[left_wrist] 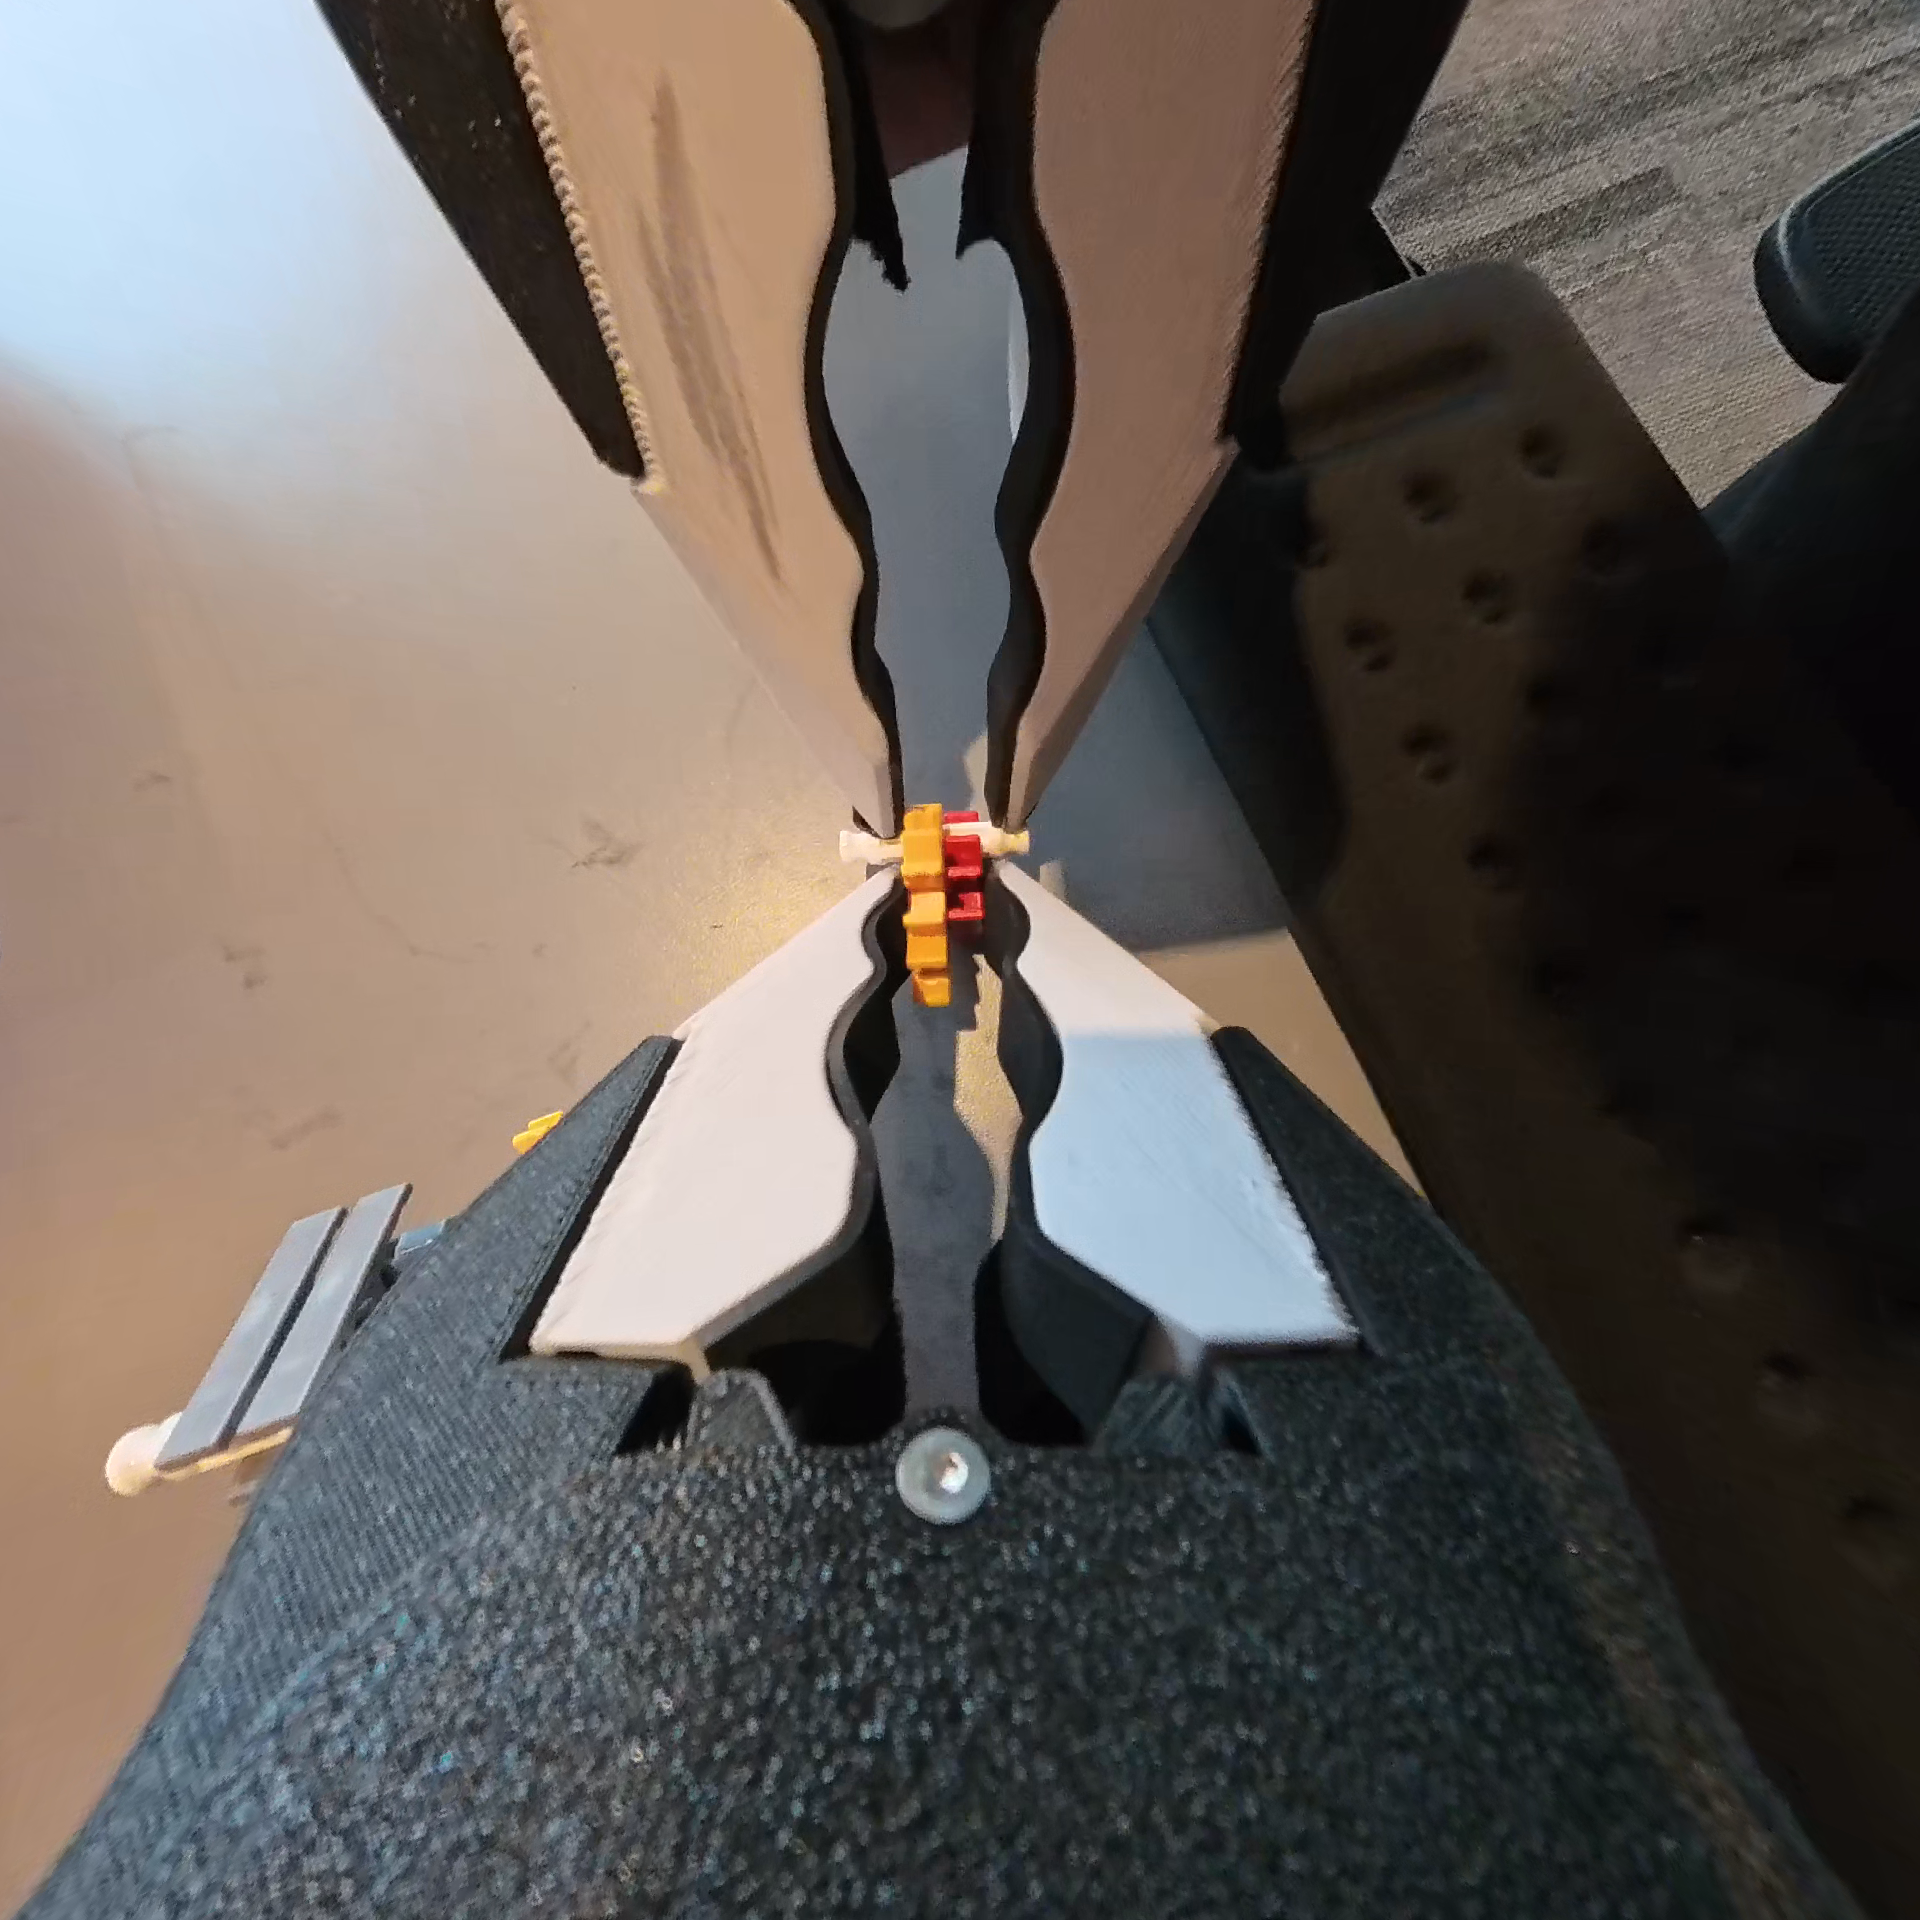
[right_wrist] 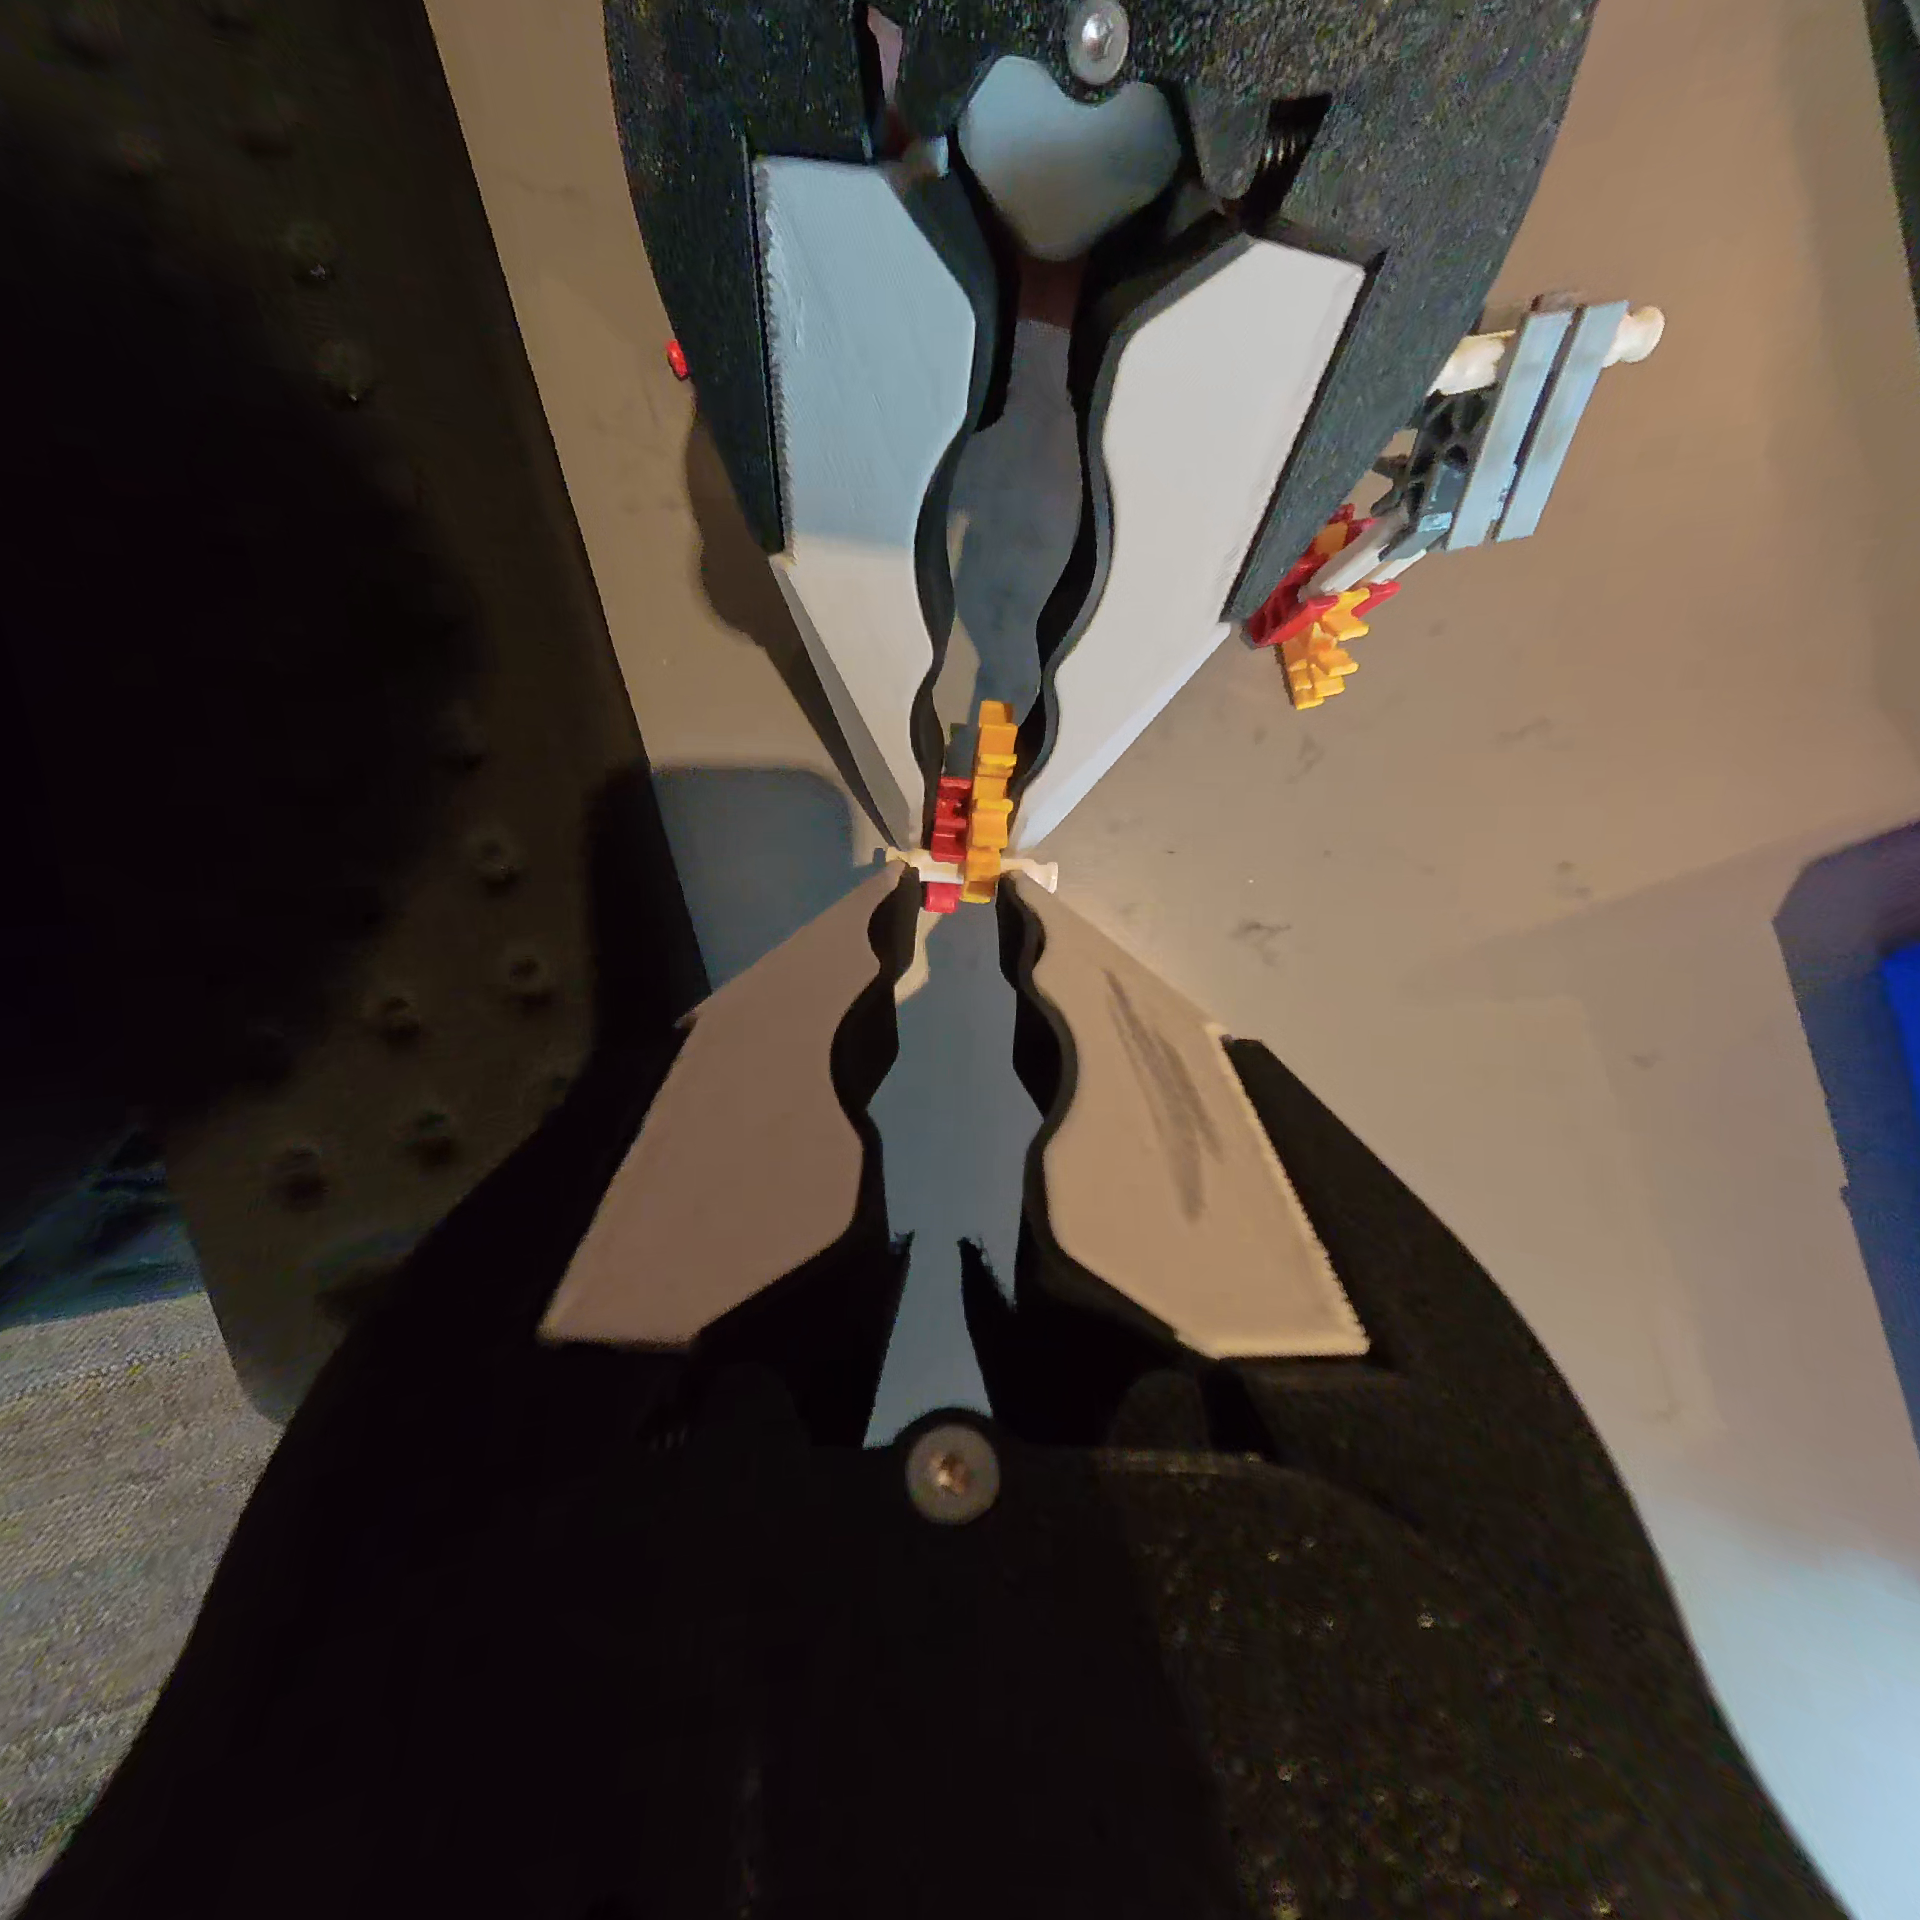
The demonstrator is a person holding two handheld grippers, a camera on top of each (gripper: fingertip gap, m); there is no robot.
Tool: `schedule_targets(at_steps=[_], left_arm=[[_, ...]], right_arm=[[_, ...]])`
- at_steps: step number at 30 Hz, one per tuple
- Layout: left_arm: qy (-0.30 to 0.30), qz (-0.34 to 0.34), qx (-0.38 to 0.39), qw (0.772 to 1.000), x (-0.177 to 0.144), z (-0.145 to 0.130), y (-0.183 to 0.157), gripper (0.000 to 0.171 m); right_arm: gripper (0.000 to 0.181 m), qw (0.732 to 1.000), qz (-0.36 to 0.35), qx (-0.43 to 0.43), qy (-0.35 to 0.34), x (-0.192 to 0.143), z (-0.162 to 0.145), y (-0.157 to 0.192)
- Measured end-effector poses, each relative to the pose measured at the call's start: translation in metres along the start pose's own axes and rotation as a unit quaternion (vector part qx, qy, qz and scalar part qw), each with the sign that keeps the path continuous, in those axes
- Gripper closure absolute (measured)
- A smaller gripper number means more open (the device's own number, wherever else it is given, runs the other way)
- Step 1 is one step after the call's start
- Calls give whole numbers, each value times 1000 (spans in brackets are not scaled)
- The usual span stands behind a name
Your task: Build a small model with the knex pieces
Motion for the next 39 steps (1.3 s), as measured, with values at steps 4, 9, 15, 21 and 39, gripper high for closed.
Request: schedule_targets(at_steps=[4, 9, 15, 21, 39], left_arm=[[-1, 0, 2, 1000, 1, -1, 0, 159], [-9, 0, 2, 1000, 2, -3, 0, 160], [-18, 0, -2, 1000, 1, -4, 0, 160], [-24, 5, -4, 1000, 1, -5, -1, 160], [-26, 17, -16, 999, -2, -10, 0, 159]], right_arm=[[168, 1000, 5, -2, 10, 1, 2, 0], [168, 999, 8, -8, 33, 1, 5, -1], [169, 999, 13, -12, 49, 2, 7, -1], [170, 998, 14, -14, 61, 3, 9, -1], [170, 996, 19, -12, 91, 6, 16, -4]])
Point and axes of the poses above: each gripper's, where its closed fingertips meet, x out along the fingers, z out of its top, y = z × x across the jaws, the point moved 4 cm from there along -x, back along the fingers, and after that the axes turned 7 degrees about z, right-handed, at the moved point
